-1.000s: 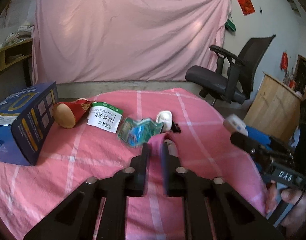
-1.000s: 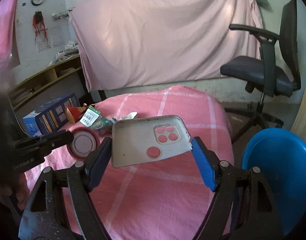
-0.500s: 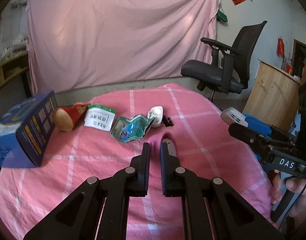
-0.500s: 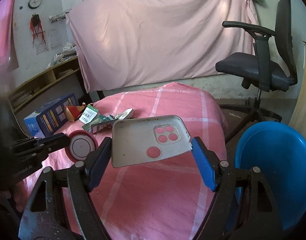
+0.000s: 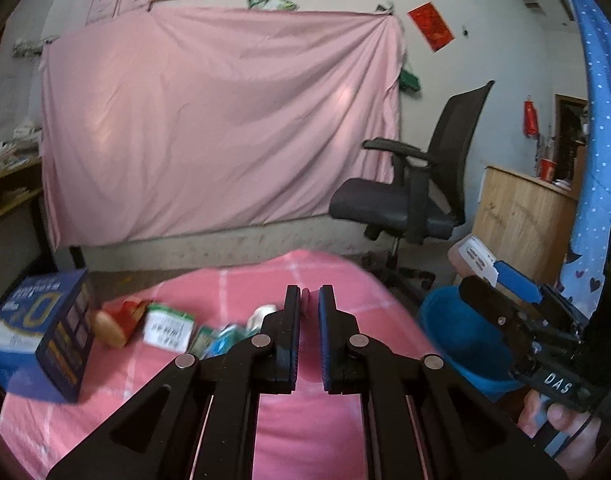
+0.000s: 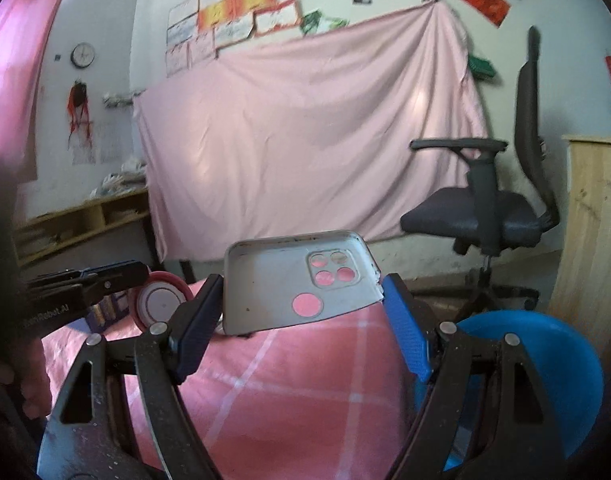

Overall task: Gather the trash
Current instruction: 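Carry the white case in the right tool over the blue basin, then open right tool over the blue basin to drop the case, then move both tools back over the bed toward the remaining trash, then grasp crumpled green wrapper with left tool while right grasps small black clip, then carry green wrapper in left tool while right carries black clip to the basin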

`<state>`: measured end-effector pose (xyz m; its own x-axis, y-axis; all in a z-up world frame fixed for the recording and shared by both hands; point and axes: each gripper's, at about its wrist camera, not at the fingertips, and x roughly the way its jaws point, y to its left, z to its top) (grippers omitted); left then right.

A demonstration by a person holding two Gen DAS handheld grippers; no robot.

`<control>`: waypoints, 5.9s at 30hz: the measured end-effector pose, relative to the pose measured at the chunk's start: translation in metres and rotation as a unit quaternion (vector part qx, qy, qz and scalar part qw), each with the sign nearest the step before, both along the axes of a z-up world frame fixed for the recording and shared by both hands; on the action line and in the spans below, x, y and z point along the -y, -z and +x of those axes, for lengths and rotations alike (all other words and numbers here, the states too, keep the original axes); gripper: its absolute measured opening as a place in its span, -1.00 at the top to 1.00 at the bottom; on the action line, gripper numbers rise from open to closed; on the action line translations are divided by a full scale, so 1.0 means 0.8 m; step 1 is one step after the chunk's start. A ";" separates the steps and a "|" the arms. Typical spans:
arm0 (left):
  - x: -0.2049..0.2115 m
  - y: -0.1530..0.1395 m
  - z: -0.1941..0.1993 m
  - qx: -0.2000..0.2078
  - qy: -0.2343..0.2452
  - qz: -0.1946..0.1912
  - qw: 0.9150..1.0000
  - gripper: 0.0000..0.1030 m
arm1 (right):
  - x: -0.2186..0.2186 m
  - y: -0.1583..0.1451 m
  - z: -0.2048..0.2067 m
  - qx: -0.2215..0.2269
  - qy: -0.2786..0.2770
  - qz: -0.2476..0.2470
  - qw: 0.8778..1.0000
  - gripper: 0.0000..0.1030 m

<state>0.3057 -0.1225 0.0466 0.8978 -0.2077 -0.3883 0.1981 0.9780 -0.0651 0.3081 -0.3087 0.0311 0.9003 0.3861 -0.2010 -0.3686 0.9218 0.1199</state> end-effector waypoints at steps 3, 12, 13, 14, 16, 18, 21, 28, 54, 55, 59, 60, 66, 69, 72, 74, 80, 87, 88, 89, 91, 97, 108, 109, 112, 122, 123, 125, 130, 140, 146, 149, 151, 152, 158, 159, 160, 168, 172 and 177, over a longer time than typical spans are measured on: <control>0.022 -0.014 0.009 0.016 0.020 -0.001 1.000 0.88 | 0.016 -0.006 -0.010 0.023 0.043 -0.010 0.999 -0.94; 0.113 -0.024 0.038 0.032 0.100 -0.007 0.994 0.97 | 0.100 -0.008 -0.023 0.016 0.161 0.021 0.987 -0.94; 0.128 -0.017 0.045 0.028 0.110 -0.006 0.994 0.98 | 0.110 -0.004 -0.021 0.006 0.170 0.030 0.985 -0.94; 0.142 -0.011 0.051 0.022 0.117 -0.006 0.993 0.98 | 0.118 -0.001 -0.018 -0.001 0.178 0.034 0.983 -0.94; 0.168 -0.001 0.065 0.011 0.130 -0.008 0.991 0.97 | 0.135 0.006 -0.014 -0.018 0.198 0.040 0.979 -0.94; 0.194 0.006 0.077 0.004 0.144 -0.012 0.990 0.97 | 0.152 0.013 -0.010 -0.035 0.215 0.047 0.975 -0.94; 0.230 0.014 0.091 -0.001 0.165 -0.013 0.986 0.97 | 0.183 0.025 -0.004 -0.061 0.238 0.070 0.967 -0.94; 0.263 0.050 0.122 -0.072 0.194 -0.020 0.978 0.97 | 0.225 0.053 0.002 -0.126 0.254 0.115 0.952 -0.94; 0.176 0.028 0.112 -0.090 0.116 -0.051 0.988 0.57 | 0.178 0.023 0.013 -0.099 0.210 0.077 0.970 -1.00; 0.168 0.024 0.108 -0.085 0.109 -0.053 0.989 0.43 | 0.171 0.017 0.010 -0.087 0.205 0.075 0.972 -1.00; 0.126 0.007 0.090 -0.052 0.076 -0.066 0.994 0.13 | 0.138 -0.001 0.004 -0.046 0.187 0.065 0.979 -1.00; 0.116 0.003 0.086 -0.045 0.068 -0.066 0.995 0.03 | 0.132 -0.004 0.002 -0.038 0.185 0.063 0.980 -1.00; 0.046 -0.010 0.059 -0.007 -0.003 -0.086 0.996 -0.77 | 0.085 -0.020 -0.005 0.007 0.146 0.053 0.988 -1.00; 0.009 -0.013 0.040 0.020 -0.045 -0.087 0.995 -0.95 | 0.058 -0.026 -0.006 0.026 0.123 0.044 0.991 -1.00; -0.017 -0.014 0.023 0.043 -0.069 -0.077 0.994 -0.96 | 0.032 -0.033 -0.011 0.051 0.103 0.035 0.993 -1.00; -0.032 -0.013 0.011 0.054 -0.085 -0.067 0.993 -0.96 | 0.015 -0.037 -0.015 0.067 0.090 0.030 0.993 -1.00; -0.071 -0.001 -0.017 0.078 -0.125 -0.053 0.988 -0.96 | -0.039 -0.040 -0.017 0.091 0.049 0.006 0.995 -1.00; -0.118 0.023 -0.039 0.082 -0.173 -0.049 0.980 -0.96 | -0.085 -0.028 -0.017 0.095 0.005 -0.027 0.995 -1.00; -0.123 0.025 -0.041 0.080 -0.177 -0.046 0.980 -0.96 | -0.090 -0.026 -0.017 0.095 0.000 -0.032 0.995 -1.00; -0.129 0.031 -0.042 0.074 -0.179 -0.042 0.980 -0.96 | -0.097 -0.022 -0.015 0.092 -0.007 -0.039 0.995 -1.00; -0.136 0.038 -0.040 0.061 -0.179 -0.039 0.981 -0.96 | -0.107 -0.016 -0.012 0.086 -0.014 -0.050 0.995 -1.00; -0.153 0.061 -0.035 0.029 -0.171 -0.049 0.984 -0.96 | -0.126 0.001 0.008 0.051 -0.027 -0.079 0.995 -1.00; -0.146 0.085 0.004 -0.049 -0.147 -0.037 0.987 -0.95 | -0.137 0.031 0.040 -0.020 -0.030 -0.108 0.994 -1.00; -0.147 0.087 0.009 -0.058 -0.148 -0.040 0.987 -0.94 | -0.137 0.033 0.045 -0.032 -0.028 -0.109 0.993 -1.00; -0.152 0.093 0.022 -0.080 -0.146 -0.054 0.985 -0.72 | -0.141 0.041 0.062 -0.069 -0.030 -0.115 0.990 -1.00; -0.146 0.114 0.071 -0.171 -0.096 -0.072 0.978 0.33 | -0.171 0.072 0.108 -0.182 -0.056 -0.154 0.969 -0.55; -0.147 0.117 0.076 -0.179 -0.094 -0.075 0.977 0.39 | -0.174 0.076 0.114 -0.195 -0.058 -0.154 0.967 -0.43; -0.148 0.118 0.084 -0.187 -0.095 -0.081 0.974 0.43 | -0.183 0.089 0.128 -0.230 -0.064 -0.156 0.959 -0.37; -0.153 0.118 0.090 -0.191 -0.095 -0.096 0.972 0.44 | -0.191 0.103 0.145 -0.264 -0.065 -0.157 0.949 -0.29; -0.153 0.118 0.092 -0.202 -0.073 -0.108 0.971 0.82 | -0.191 0.108 0.163 -0.283 -0.080 -0.142 0.945 0.03; -0.148 0.113 0.084 -0.194 -0.068 -0.108 0.973 0.97 | -0.181 0.108 0.155 -0.288 -0.086 -0.121 0.946 0.20; -0.145 0.107 0.073 -0.179 -0.070 -0.106 0.976 1.00 | -0.174 0.105 0.145 -0.282 -0.085 -0.120 0.948 0.21; -0.143 0.103 0.062 -0.166 -0.074 -0.102 0.978 1.00 | -0.168 0.102 0.138 -0.277 -0.084 -0.114 0.950 0.22; -0.141 0.100 0.056 -0.160 -0.077 -0.100 0.979 1.00 | -0.162 0.098 0.131 -0.268 -0.085 -0.106 0.954 0.23; -0.128 0.091 0.026 -0.131 -0.089 -0.086 0.984 1.00 | -0.140 0.077 0.097 -0.218 -0.081 -0.087 0.969 0.23; -0.125 0.087 0.020 -0.122 -0.091 -0.079 0.985 1.00 | -0.136 0.073 0.089 -0.206 -0.078 -0.086 0.972 0.23; -0.120 0.082 0.016 -0.113 -0.092 -0.072 0.987 1.00 | -0.134 0.069 0.084 -0.196 -0.076 -0.085 0.974 0.23; -0.085 0.043 0.001 -0.058 -0.085 -0.035 0.994 1.00 | -0.100 0.038 0.048 -0.102 -0.057 -0.066 0.991 0.23; -0.062 0.024 -0.003 -0.026 -0.082 -0.020 0.996 1.00 | -0.084 0.021 0.031 -0.060 -0.040 -0.057 0.996 0.23; -0.024 0.004 -0.010 0.027 -0.068 -0.001 0.997 1.00 | -0.053 -0.007 0.014 -0.013 -0.011 -0.021 1.000 0.23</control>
<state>0.2979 -0.1033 0.0433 0.9374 -0.0828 -0.3384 0.0663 0.9960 -0.0601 0.3197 -0.2666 0.0365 0.8857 0.3964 -0.2416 -0.3860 0.9180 0.0911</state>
